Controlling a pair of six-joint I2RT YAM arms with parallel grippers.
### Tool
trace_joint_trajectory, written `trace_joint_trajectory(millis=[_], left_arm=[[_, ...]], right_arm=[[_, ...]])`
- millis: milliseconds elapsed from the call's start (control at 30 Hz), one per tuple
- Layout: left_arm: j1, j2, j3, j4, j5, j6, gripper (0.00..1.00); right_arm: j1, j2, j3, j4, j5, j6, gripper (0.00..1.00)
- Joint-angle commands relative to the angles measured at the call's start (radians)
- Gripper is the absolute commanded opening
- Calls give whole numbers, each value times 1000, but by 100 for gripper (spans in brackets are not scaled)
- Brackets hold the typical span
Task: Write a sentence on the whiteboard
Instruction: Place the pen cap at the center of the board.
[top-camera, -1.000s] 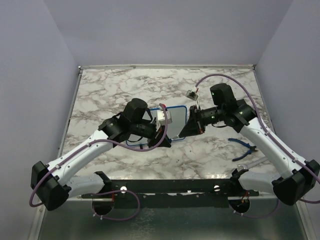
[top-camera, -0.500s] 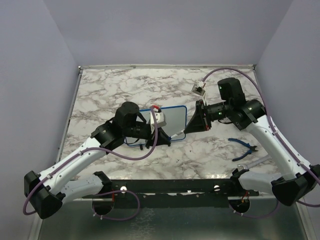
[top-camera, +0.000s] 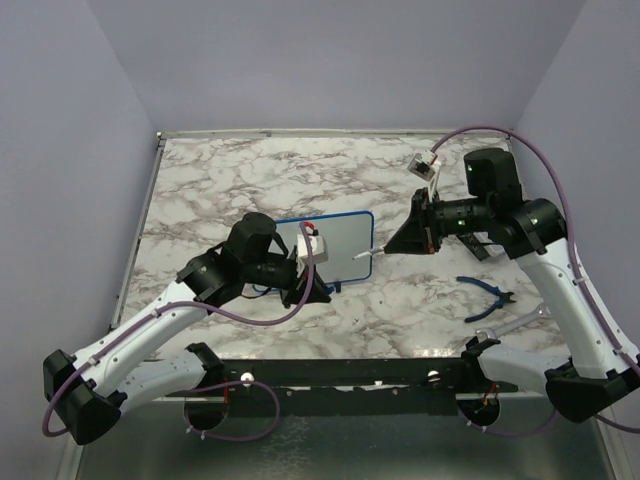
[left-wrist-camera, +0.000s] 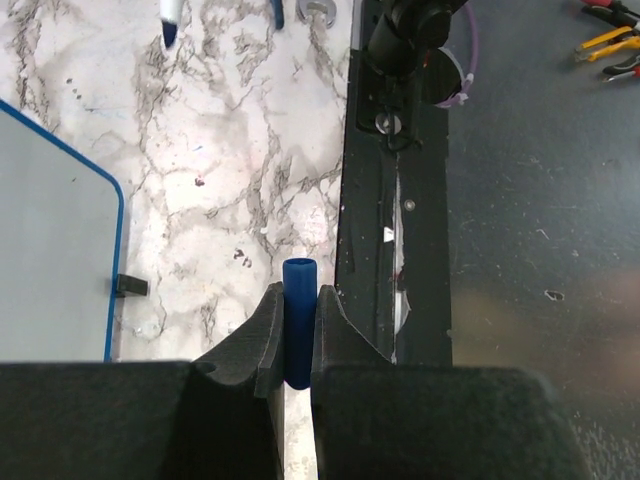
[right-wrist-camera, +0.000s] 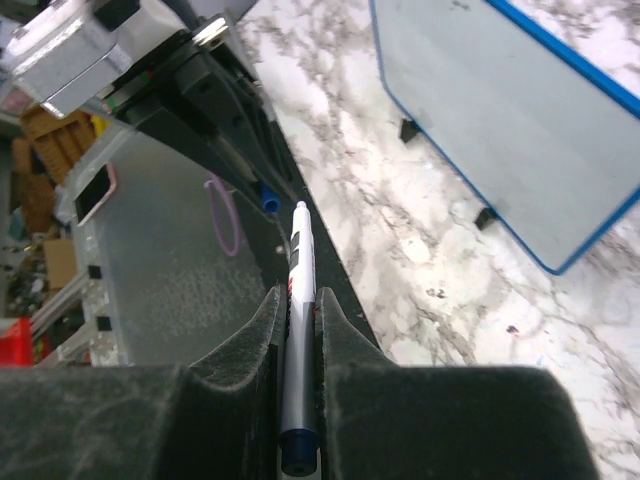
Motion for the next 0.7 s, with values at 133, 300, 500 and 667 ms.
trace_joint_trajectory(millis=[133,300,500,667], left_arm=[[-43,39,-28,-11,-271,-67,0],[-206,76,-65,115,-546,-230,0],[-403,228,-136,231,-763,-337,0],[-441,305,-180,291,-780,-378,0]], right_arm=[[0,-95,-64,139,267,134,0],[0,-219,-298,405,467,235,0],[1,-295,-438,549,483,285,0],[1,-368,-496,570,555,265,0]])
